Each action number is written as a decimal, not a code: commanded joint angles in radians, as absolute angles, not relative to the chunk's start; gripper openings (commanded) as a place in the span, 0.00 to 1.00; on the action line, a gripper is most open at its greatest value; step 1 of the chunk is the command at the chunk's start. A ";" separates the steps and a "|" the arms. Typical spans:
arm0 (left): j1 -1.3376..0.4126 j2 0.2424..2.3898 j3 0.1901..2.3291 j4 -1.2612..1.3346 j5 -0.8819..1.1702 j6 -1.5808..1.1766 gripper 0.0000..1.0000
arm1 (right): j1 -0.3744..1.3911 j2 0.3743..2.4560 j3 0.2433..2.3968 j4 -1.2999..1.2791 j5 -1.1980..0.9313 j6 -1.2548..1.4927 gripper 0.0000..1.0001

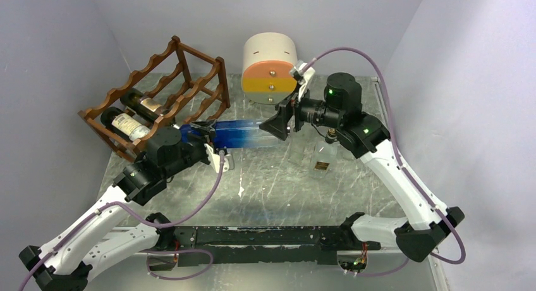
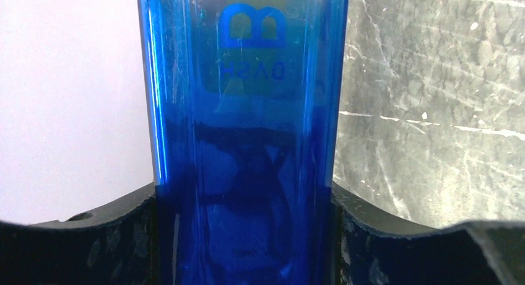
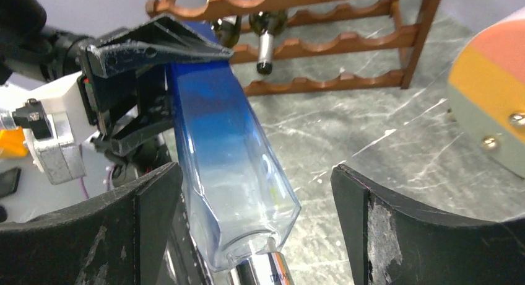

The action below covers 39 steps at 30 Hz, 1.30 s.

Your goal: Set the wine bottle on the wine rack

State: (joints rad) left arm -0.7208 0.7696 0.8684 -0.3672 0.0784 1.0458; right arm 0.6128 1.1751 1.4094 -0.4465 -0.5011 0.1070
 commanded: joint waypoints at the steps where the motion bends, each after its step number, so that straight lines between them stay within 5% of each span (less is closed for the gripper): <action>1: -0.718 0.731 0.881 -0.166 0.088 1.147 0.07 | 0.615 1.193 1.405 -0.504 -0.643 0.045 0.95; 29: -0.721 0.732 0.894 -0.202 0.170 1.285 0.07 | 0.684 1.261 1.327 -0.603 -0.731 0.077 0.89; 34: -0.721 0.742 0.895 -0.189 0.146 1.276 0.07 | 0.704 1.266 1.320 -0.615 -0.722 0.091 0.74; 39: -0.721 0.760 0.929 -0.210 0.165 1.219 0.07 | 0.713 1.259 1.319 -0.604 -0.699 0.110 0.37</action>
State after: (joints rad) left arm -0.7227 0.7696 0.8421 -0.3889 0.1463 1.2709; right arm 0.7036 1.2652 1.3285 -0.6098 -0.7078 0.0864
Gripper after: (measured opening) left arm 0.654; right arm 0.626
